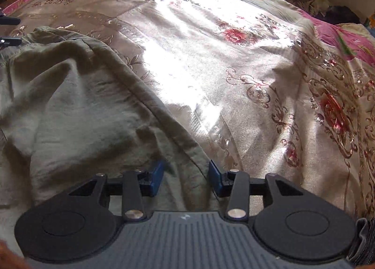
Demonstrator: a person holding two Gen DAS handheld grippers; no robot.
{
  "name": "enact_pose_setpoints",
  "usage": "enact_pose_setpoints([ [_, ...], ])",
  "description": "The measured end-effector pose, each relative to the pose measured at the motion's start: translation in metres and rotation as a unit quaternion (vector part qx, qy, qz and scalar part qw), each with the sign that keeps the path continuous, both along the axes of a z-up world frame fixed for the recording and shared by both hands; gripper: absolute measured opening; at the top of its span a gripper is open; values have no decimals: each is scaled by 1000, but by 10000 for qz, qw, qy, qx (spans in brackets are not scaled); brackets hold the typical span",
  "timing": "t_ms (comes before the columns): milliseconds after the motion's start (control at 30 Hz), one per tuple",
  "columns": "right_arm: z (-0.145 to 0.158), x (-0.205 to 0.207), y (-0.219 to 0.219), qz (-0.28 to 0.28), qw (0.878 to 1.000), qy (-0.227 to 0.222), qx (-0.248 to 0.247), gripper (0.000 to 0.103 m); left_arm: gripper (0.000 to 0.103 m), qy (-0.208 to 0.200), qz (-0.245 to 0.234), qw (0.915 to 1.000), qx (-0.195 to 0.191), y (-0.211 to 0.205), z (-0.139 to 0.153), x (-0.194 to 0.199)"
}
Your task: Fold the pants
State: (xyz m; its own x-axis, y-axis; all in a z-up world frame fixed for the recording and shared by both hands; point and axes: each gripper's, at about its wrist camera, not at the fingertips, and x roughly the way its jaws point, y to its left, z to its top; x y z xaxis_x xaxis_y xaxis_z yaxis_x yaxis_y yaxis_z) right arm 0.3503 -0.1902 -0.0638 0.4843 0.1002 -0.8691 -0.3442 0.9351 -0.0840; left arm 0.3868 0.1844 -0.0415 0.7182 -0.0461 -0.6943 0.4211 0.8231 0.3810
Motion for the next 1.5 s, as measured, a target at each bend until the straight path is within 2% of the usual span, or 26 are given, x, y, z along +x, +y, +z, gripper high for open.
enact_pose_setpoints([
  [133,-5,11,-10,-22,9993,265,253,52,72,545,85,9979,-344,7,-17,33],
  [267,-9,15,-16,-92,9982,352,474,53,74,639,-95,9976,-232,1,-27,45],
  [433,-9,11,-15,-185,9981,306,511,54,75,894,112,9951,-412,4,-26,59],
  [533,-11,9,-9,-146,9989,265,353,45,73,931,328,9937,-532,6,-31,60],
  [567,-10,10,-7,-167,9990,263,314,31,71,950,377,9930,-588,7,-31,60],
  [600,-9,11,-6,-236,9990,257,267,13,63,1026,454,9908,-750,9,-30,62],
  [633,-8,12,-7,-316,9989,260,220,5,56,1026,499,9902,-799,9,-29,61],
  [667,-5,12,-8,-371,9987,241,241,3,46,980,473,9912,-755,6,-27,57],
  [700,-2,10,-8,-394,9987,200,237,2,40,917,424,9927,-660,2,-27,53],
  [767,5,5,-6,-392,9991,25,186,2,37,777,311,9959,-346,-8,-26,43],
  [833,16,-1,-3,-387,9990,-160,137,2,35,661,318,9971,-223,-11,-21,36],
  [1033,63,-10,-3,-527,9955,-790,54,2,35,102,451,9975,-542,5,32,18],
  [1167,108,-34,2,-537,9883,-1426,86,2,35,-315,456,9947,-863,18,74,-17],
  [1300,145,-92,11,-356,9815,-1880,91,2,35,-682,338,9905,-1143,33,100,-81],
  [1400,151,-147,18,-279,9823,-1845,182,2,35,-709,420,9883,-1283,50,102,-134],
  [1500,133,-200,35,-118,9882,-1517,163,2,35,-563,497,9881,-1345,60,88,-185],
])
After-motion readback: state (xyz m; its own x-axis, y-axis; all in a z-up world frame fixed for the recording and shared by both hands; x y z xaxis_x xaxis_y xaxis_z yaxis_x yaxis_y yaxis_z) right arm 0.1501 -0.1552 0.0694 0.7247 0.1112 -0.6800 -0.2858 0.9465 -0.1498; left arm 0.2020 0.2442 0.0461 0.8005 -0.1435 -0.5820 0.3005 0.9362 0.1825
